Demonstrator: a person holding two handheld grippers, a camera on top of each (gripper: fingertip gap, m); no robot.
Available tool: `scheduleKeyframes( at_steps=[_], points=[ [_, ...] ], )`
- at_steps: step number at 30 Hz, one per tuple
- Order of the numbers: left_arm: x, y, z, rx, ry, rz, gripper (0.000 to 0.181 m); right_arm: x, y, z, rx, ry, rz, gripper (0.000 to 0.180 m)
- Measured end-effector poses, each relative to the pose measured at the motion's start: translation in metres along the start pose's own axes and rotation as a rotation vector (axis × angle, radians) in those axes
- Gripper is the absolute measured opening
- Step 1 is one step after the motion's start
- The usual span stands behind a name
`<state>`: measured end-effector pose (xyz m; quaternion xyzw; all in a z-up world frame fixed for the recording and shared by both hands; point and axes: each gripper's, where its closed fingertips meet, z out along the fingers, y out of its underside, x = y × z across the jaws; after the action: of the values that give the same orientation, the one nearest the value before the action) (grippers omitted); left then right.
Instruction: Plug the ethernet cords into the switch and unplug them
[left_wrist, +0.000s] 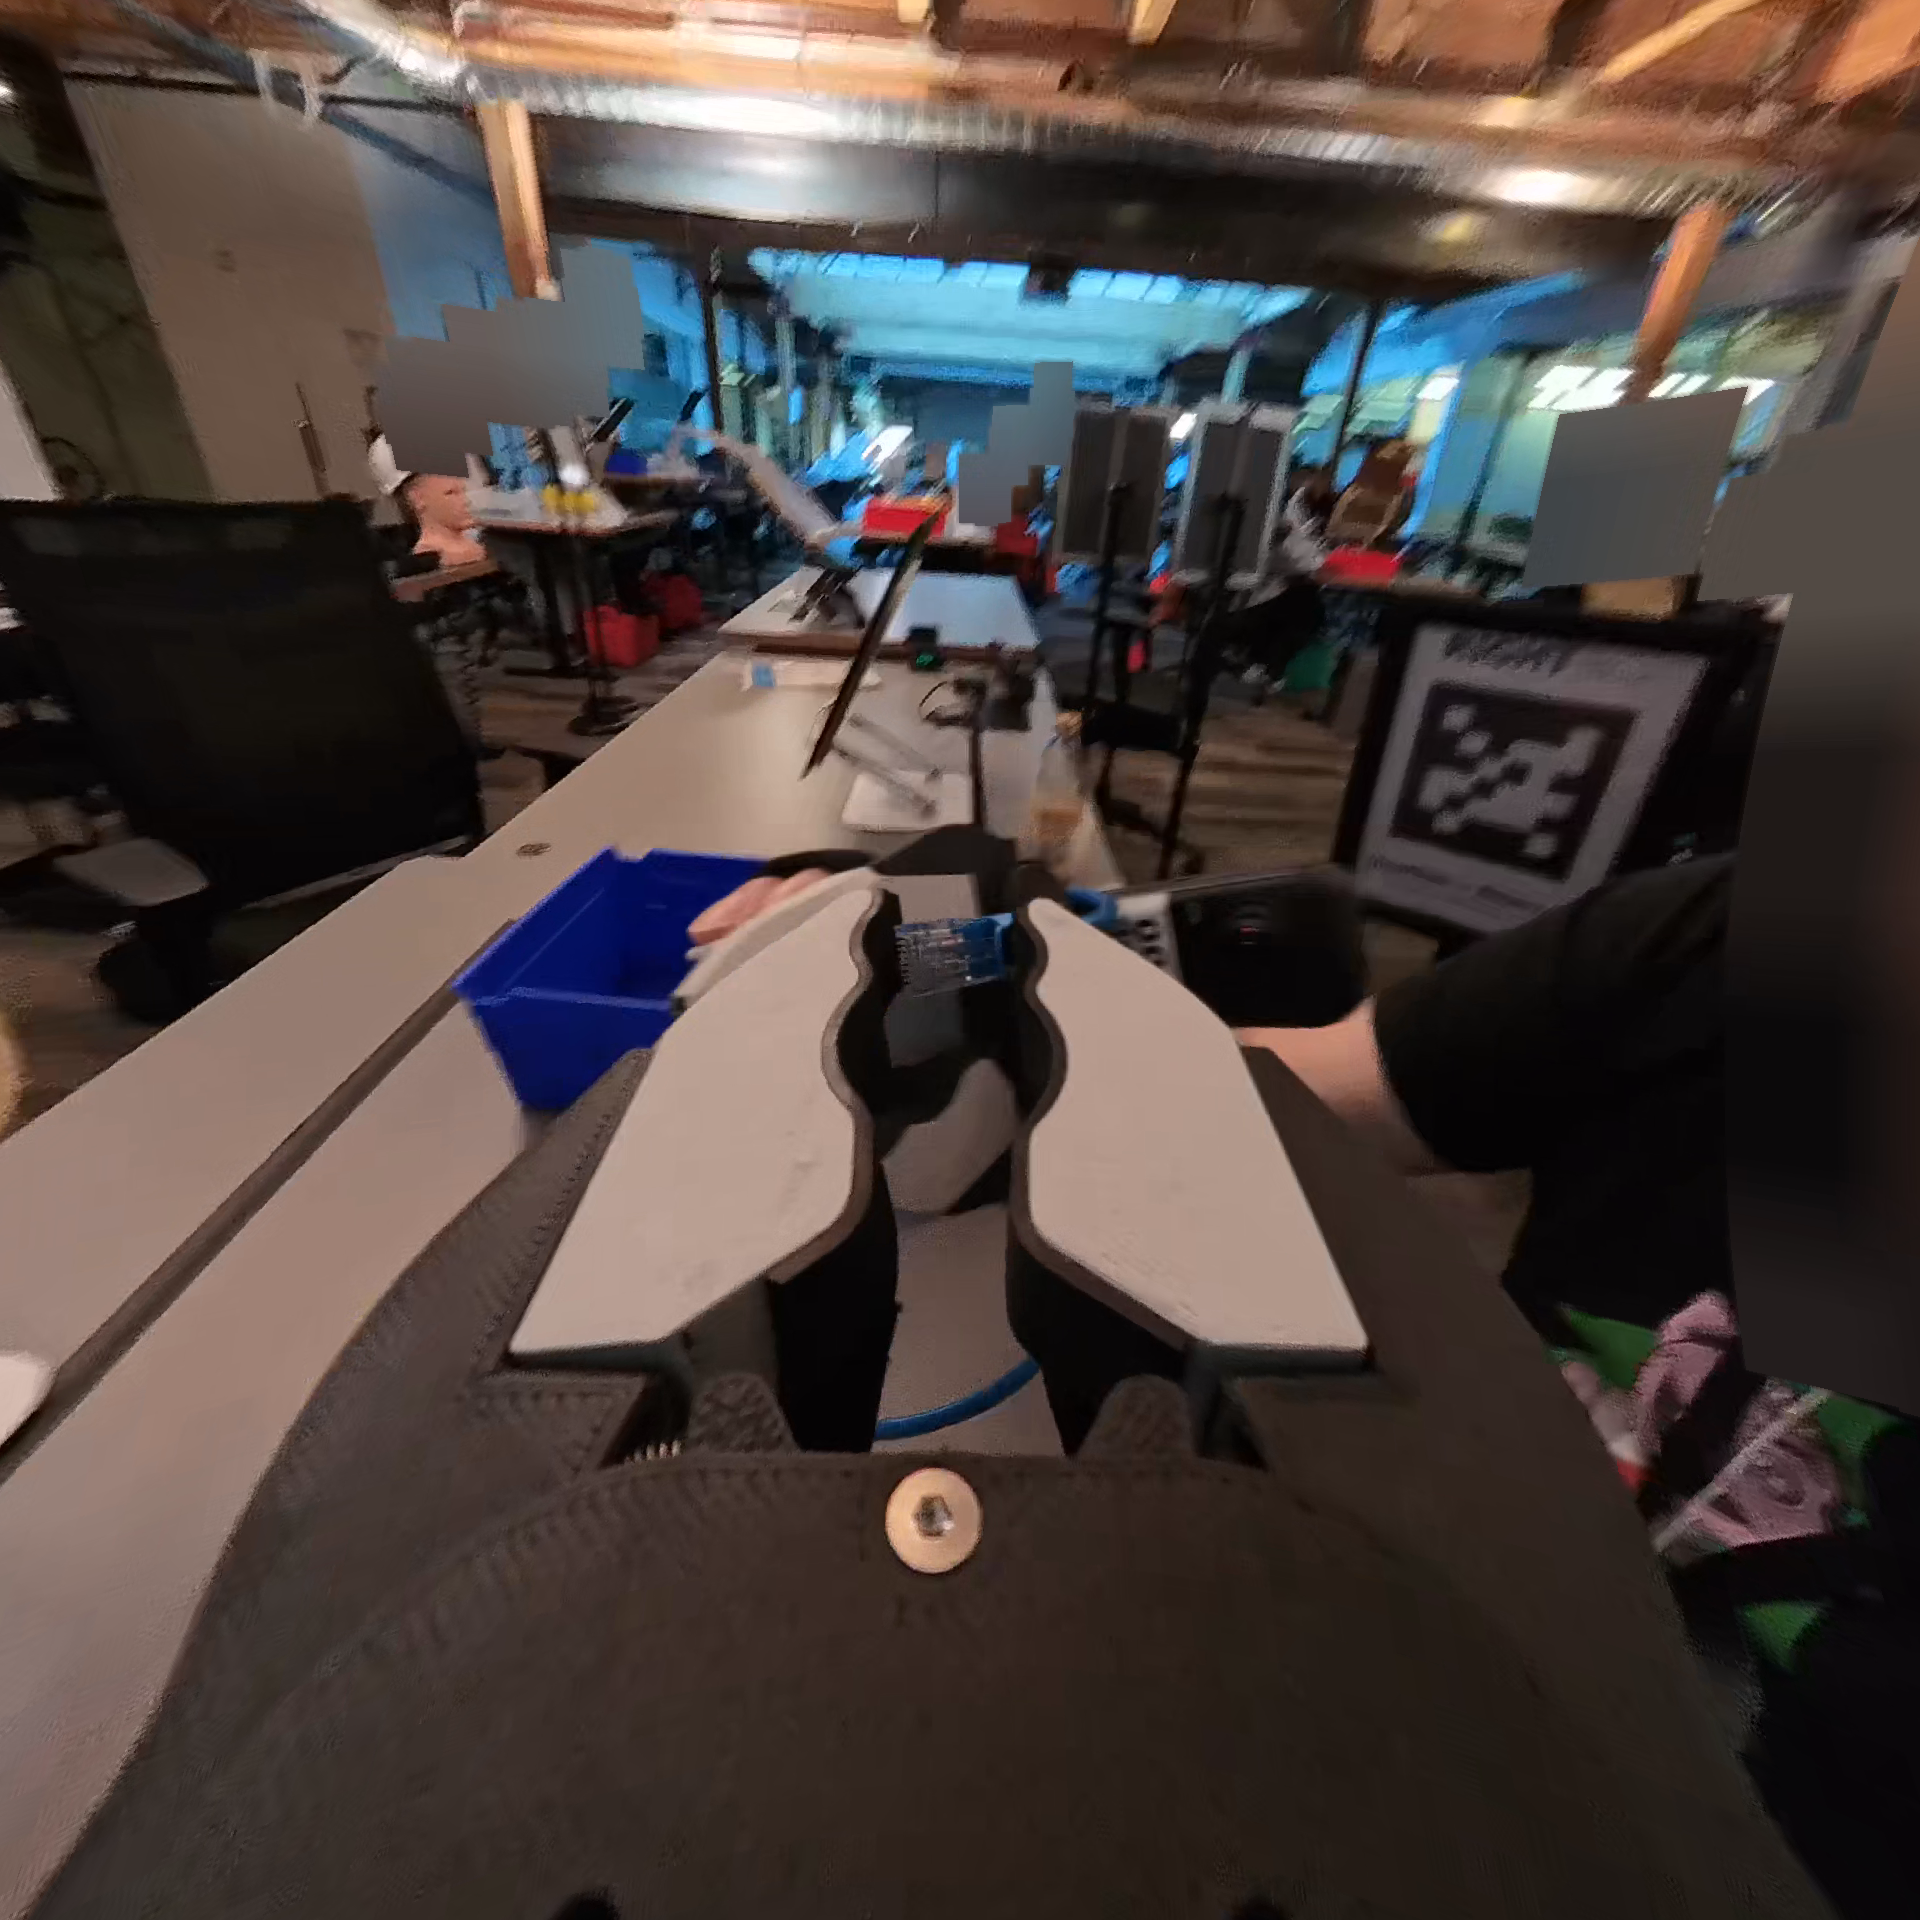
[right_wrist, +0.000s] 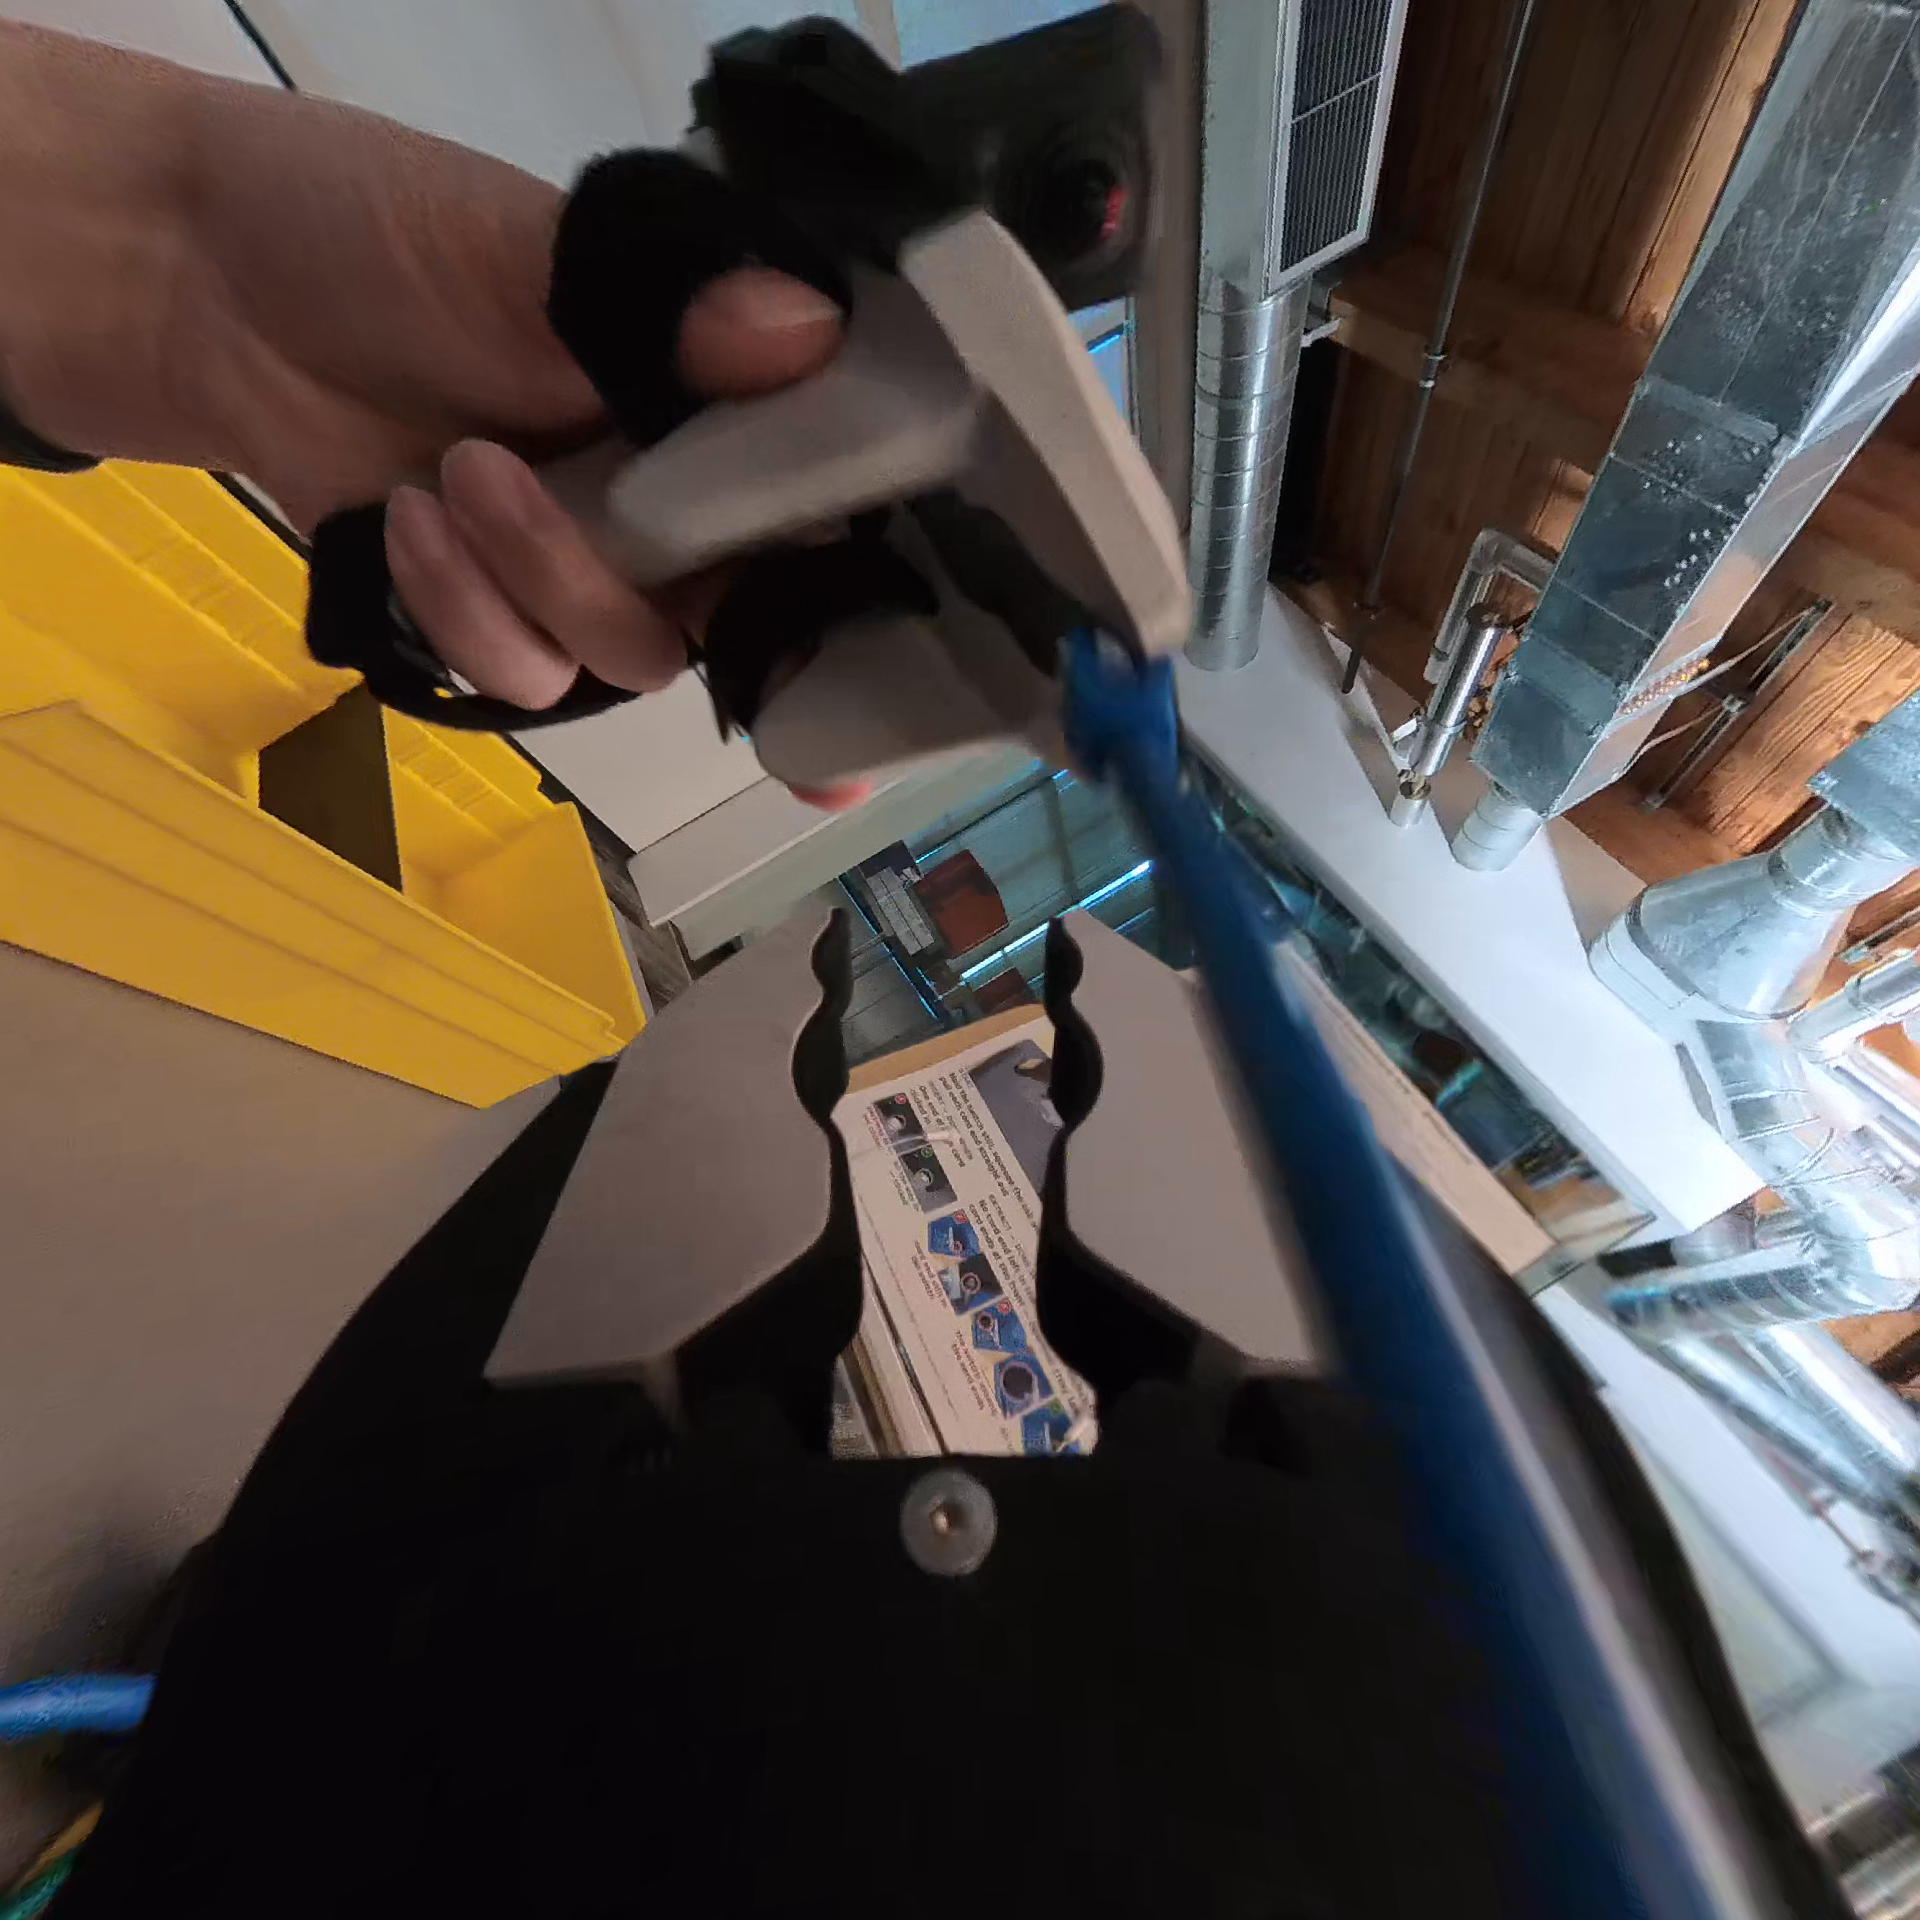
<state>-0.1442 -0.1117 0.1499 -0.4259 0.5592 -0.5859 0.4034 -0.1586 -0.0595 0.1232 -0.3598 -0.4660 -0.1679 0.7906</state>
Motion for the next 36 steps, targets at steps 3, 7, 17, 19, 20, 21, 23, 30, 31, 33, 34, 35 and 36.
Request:
scheduleKeyframes(
  at_steps=[3, 7, 17, 19, 20, 21, 23, 30, 31, 33, 34, 35, 36],
  points=[
    [-0.008, 0.003, 0.000, -0.018, -0.055, 0.014, 0.019, -0.001, -0.007, -0.001, 0.031, 0.033, -0.023, 0.033],
    [-0.023, 0.001, -0.013, -0.008, -0.108, -0.026, 0.020, 0.017, -0.009, -0.008, 0.065, 0.071, 0.065, 0.034],
    [-0.038, 0.010, -0.016, -0.033, -0.140, -0.073, 0.020, 0.016, -0.019, -0.012, 0.063, -0.031, 0.147, 0.014],
    [-0.040, 0.012, -0.016, -0.037, -0.150, -0.080, 0.020, 0.012, -0.015, -0.011, 0.031, -0.073, 0.153, 0.011],
    [-0.041, 0.012, -0.016, -0.039, -0.149, -0.087, 0.020, 0.012, -0.013, -0.011, 0.019, -0.076, 0.140, 0.011],
    [-0.042, 0.013, -0.016, -0.042, -0.152, -0.095, 0.020, 0.011, -0.012, -0.011, 0.008, -0.080, 0.124, 0.011],
    [-0.043, 0.015, -0.016, -0.045, -0.154, -0.106, 0.020, 0.010, -0.007, -0.010, -0.030, -0.086, 0.097, 0.012],
    [-0.046, 0.017, -0.014, -0.055, -0.171, -0.106, 0.020, 0.009, -0.002, -0.009, -0.060, -0.084, 0.105, 0.012],
    [-0.046, 0.017, -0.014, -0.054, -0.168, -0.108, 0.020, 0.008, -0.002, -0.009, -0.057, -0.079, 0.099, 0.012],
    [-0.047, 0.018, -0.015, -0.057, -0.167, -0.115, 0.020, 0.008, -0.001, -0.009, -0.056, -0.072, 0.090, 0.012],
    [-0.047, 0.018, -0.015, -0.057, -0.167, -0.118, 0.020, 0.007, 0.000, -0.008, -0.063, -0.072, 0.090, 0.012],
    [-0.047, 0.018, -0.015, -0.054, -0.163, -0.122, 0.020, 0.007, 0.000, -0.008, -0.061, -0.066, 0.088, 0.012],
    [-0.047, 0.019, -0.015, -0.056, -0.159, -0.130, 0.020, 0.007, 0.000, -0.008, -0.058, -0.062, 0.083, 0.012]
  ],
)
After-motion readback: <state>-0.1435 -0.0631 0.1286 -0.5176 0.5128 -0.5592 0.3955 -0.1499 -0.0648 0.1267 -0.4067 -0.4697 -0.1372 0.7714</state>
